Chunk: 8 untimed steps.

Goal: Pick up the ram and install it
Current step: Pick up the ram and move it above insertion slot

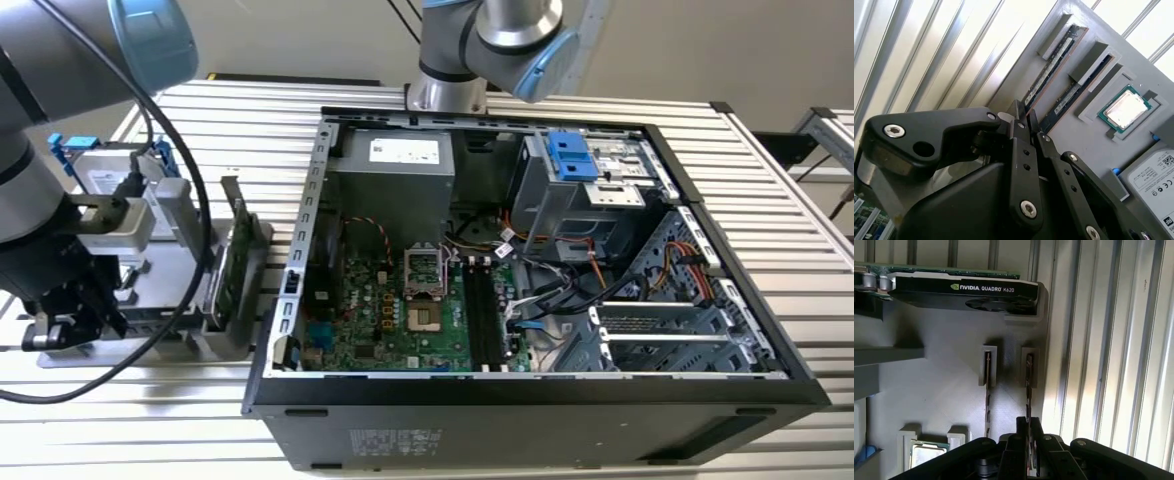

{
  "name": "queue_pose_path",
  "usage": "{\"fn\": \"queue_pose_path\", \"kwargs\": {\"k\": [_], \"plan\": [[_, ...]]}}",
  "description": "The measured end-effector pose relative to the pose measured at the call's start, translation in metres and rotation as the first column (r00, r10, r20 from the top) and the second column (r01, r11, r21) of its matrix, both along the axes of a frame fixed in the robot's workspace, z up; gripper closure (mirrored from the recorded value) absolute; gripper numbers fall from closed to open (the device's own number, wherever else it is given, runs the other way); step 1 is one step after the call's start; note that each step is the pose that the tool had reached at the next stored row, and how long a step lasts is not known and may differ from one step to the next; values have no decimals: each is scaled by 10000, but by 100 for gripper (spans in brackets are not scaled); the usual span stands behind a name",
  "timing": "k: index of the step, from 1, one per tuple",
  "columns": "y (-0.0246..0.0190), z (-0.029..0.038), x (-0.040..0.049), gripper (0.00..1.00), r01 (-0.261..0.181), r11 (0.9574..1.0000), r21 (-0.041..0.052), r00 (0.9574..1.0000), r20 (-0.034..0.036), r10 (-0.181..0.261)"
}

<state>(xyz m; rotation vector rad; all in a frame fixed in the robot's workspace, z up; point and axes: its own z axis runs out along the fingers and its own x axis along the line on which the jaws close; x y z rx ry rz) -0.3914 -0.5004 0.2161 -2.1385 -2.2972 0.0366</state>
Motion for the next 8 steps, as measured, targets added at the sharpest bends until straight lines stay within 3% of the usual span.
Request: {"fn": "queue_pose_path", "kwargs": {"k": [8], "plan": [[0, 40, 0, 100, 4, 10000, 0, 10000, 0, -4]]}}
